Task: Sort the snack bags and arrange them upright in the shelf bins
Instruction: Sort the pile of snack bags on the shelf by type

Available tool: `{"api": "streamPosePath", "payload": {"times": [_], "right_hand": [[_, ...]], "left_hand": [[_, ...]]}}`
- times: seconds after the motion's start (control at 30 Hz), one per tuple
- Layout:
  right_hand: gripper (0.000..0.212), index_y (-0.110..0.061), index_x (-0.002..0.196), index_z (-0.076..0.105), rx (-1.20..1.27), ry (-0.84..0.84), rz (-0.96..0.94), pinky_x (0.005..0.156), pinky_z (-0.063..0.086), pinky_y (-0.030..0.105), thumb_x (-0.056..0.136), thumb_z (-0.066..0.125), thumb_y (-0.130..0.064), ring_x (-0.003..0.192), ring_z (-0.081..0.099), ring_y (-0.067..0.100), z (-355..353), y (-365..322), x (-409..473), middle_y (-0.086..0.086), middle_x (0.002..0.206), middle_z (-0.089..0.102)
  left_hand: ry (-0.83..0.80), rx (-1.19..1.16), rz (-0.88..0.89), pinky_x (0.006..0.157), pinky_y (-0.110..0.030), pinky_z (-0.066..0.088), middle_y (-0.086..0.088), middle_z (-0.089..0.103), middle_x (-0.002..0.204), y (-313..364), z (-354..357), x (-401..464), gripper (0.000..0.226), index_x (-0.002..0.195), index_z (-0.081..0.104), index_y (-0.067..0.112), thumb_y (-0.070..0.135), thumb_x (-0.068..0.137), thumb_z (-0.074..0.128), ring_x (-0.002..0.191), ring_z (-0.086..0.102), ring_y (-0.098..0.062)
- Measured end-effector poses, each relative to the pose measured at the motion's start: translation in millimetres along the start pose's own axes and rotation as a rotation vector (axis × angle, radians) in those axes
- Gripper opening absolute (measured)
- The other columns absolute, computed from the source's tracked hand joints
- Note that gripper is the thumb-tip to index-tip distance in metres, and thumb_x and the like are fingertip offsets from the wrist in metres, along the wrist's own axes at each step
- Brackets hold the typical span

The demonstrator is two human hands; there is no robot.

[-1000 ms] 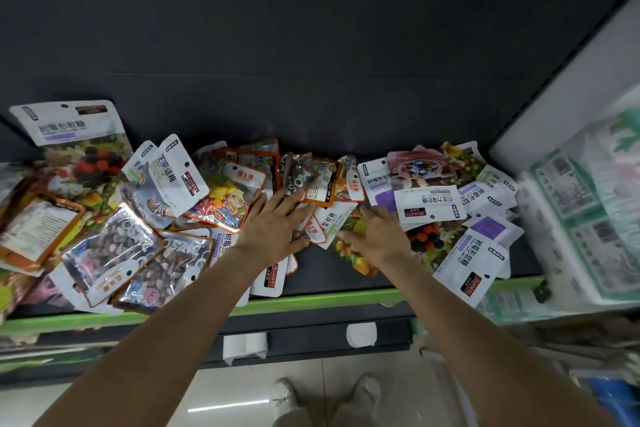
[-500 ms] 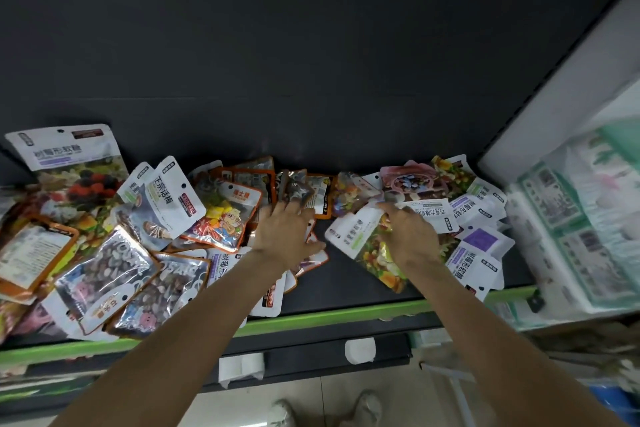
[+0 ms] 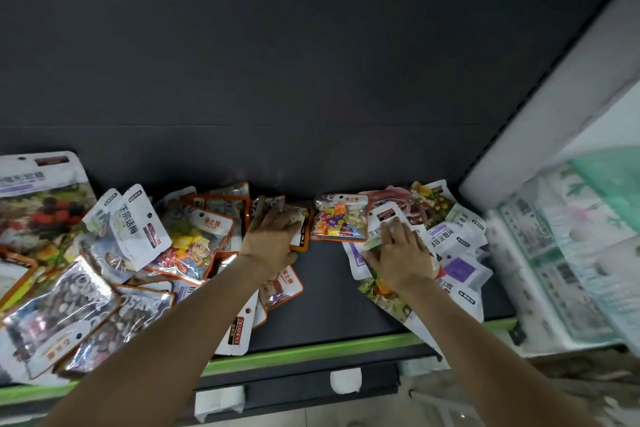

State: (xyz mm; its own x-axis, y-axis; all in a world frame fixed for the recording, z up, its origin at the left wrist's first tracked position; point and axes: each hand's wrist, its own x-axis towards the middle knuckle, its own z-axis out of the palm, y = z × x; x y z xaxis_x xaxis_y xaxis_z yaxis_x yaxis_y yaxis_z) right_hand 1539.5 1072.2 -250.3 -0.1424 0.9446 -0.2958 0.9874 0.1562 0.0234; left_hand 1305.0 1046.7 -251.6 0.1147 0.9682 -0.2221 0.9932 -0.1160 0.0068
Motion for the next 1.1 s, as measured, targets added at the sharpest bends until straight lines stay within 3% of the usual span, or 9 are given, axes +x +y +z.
{"api": "streamPosePath", "payload": {"times": [0.13,0.33,0.43,0.53,0.67,0.73,0.87,0.97,1.1], "right_hand": [[0.077,-0.007,0.151,-0.003,-0.055,0.032,0.045,0.119,0.006,0.046,0.097,0.035,-0.048,0.146,-0.006,0.033,-4.5,2.6,8.3,0.013,0.158,-0.007],[0.081,-0.023,0.152,0.002,-0.036,0.132,-0.316,0.119,0.006,0.039,0.092,0.057,-0.027,0.147,-0.004,0.027,-4.3,-46.0,28.8,0.008,0.159,-0.003],[0.071,-0.020,0.150,0.015,-0.072,0.130,-0.281,0.112,0.027,0.038,0.090,0.053,-0.010,0.140,0.024,0.030,-3.7,-60.6,37.2,0.010,0.151,0.027],[0.046,-0.012,0.137,0.043,-0.101,0.206,-0.248,0.084,0.049,0.037,0.092,0.045,-0.003,0.109,0.060,0.031,-13.8,-67.1,34.4,0.013,0.120,0.061],[0.032,-0.003,0.125,0.052,0.153,0.377,-0.136,0.067,0.048,0.038,0.098,0.044,-0.020,0.088,0.065,0.036,-24.6,-77.0,25.0,0.019,0.094,0.068],[0.035,-0.008,0.128,0.049,0.239,0.310,-0.219,0.069,0.046,0.036,0.100,0.041,-0.028,0.090,0.064,0.032,-27.3,-95.5,19.1,0.015,0.098,0.067],[0.046,-0.022,0.141,0.038,0.458,0.154,-0.474,0.073,0.054,0.036,0.097,0.049,-0.031,0.089,0.066,0.027,-16.4,-147.0,5.7,0.009,0.102,0.066],[0.052,-0.022,0.146,0.028,0.642,0.023,-0.538,0.080,0.053,0.038,0.098,0.047,-0.026,0.091,0.064,0.028,-10.8,-176.4,0.5,0.014,0.107,0.065],[0.056,-0.030,0.148,0.026,0.748,0.024,-0.519,0.064,0.053,0.030,0.098,0.041,-0.010,0.079,0.063,0.020,-10.7,-176.9,-6.7,0.010,0.110,0.063]], "left_hand": [[0.008,-0.169,0.014,0.118,-0.037,0.011,0.002,0.005,0.160,-2.7,-5.4,-12.0,0.068,0.150,0.017,0.031,0.039,0.093,0.053,0.147,0.001,-0.022],[0.269,-0.098,-0.051,0.114,-0.041,0.024,-0.005,0.032,0.153,-22.0,-8.5,-55.0,0.062,0.144,0.037,0.028,0.042,0.088,0.060,0.143,0.025,-0.027],[0.205,-0.052,-0.186,0.117,-0.043,0.010,-0.008,0.022,0.156,-39.7,-11.3,-61.4,0.071,0.148,0.028,0.026,0.057,0.088,0.051,0.146,0.012,-0.028],[0.089,-0.116,-0.270,0.117,-0.043,0.015,-0.004,0.017,0.157,-53.2,-11.8,-64.3,0.076,0.149,0.020,0.032,0.065,0.086,0.046,0.147,0.009,-0.027],[0.041,-0.204,-0.258,0.115,-0.043,0.020,-0.001,0.021,0.156,-57.8,-12.3,-67.1,0.075,0.149,0.018,0.034,0.062,0.087,0.049,0.145,0.014,-0.026],[0.044,-0.269,-0.257,0.115,-0.042,0.021,-0.001,0.020,0.157,-59.7,-15.2,-68.3,0.080,0.150,0.015,0.031,0.058,0.086,0.054,0.145,0.016,-0.026],[0.113,-0.558,-0.304,0.108,-0.036,0.037,-0.007,0.034,0.150,-72.7,-14.1,-71.7,0.055,0.138,0.043,0.012,0.037,0.091,0.057,0.135,0.038,-0.027],[0.293,-0.627,-0.268,0.113,-0.034,0.030,-0.006,0.025,0.154,-79.7,-11.6,-76.7,0.053,0.146,0.032,0.009,0.016,0.096,0.045,0.142,0.023,-0.023],[0.387,-0.502,-0.271,0.116,-0.035,0.019,-0.007,0.020,0.157,-76.8,-11.2,-80.5,0.054,0.149,0.025,0.012,0.011,0.097,0.042,0.146,0.011,-0.025]]}}
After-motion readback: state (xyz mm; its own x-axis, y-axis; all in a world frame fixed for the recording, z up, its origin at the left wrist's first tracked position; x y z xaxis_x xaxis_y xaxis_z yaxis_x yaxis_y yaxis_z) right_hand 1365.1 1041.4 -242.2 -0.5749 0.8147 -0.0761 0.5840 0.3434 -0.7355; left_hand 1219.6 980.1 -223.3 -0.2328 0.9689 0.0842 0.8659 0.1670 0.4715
